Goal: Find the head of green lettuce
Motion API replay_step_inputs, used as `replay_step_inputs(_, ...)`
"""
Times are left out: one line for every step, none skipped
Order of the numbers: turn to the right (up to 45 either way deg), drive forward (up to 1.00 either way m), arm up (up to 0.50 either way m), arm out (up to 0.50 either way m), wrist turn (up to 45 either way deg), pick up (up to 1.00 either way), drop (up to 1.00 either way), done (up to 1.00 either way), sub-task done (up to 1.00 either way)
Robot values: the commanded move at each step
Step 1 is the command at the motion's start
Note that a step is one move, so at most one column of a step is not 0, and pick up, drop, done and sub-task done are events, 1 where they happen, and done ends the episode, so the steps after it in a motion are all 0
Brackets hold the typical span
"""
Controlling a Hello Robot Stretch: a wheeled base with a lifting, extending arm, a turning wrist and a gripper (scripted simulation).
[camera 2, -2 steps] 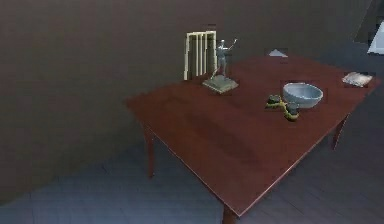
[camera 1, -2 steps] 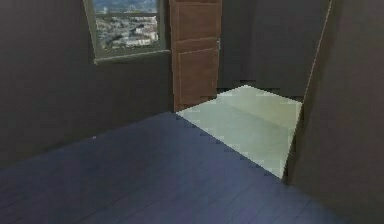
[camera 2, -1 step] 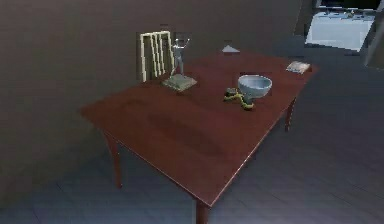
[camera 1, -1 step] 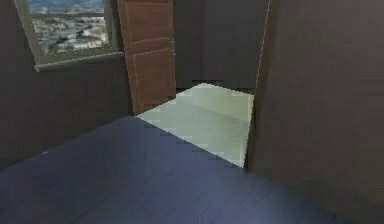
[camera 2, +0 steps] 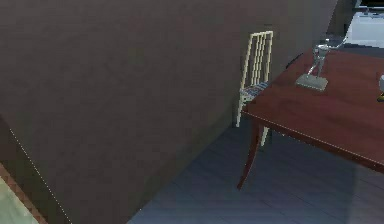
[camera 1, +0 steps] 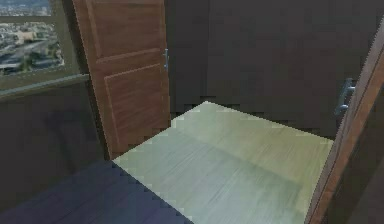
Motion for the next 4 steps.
replay_step_inputs(6.0,0.0,0.0,0.0,0.0,0.0,0.0,0.0,0.0)
replay_step_inputs(0.0,0.3,0.0,0.0,0.0,0.0,0.0,0.0,0.0)
replay_step_inputs(12.0,0.0,0.0,0.0,0.0,0.0,0.0,0.0,0.0)
replay_step_inputs(0.0,1.0,0.0,0.0,0.0,0.0,0.0,0.0,0.0)
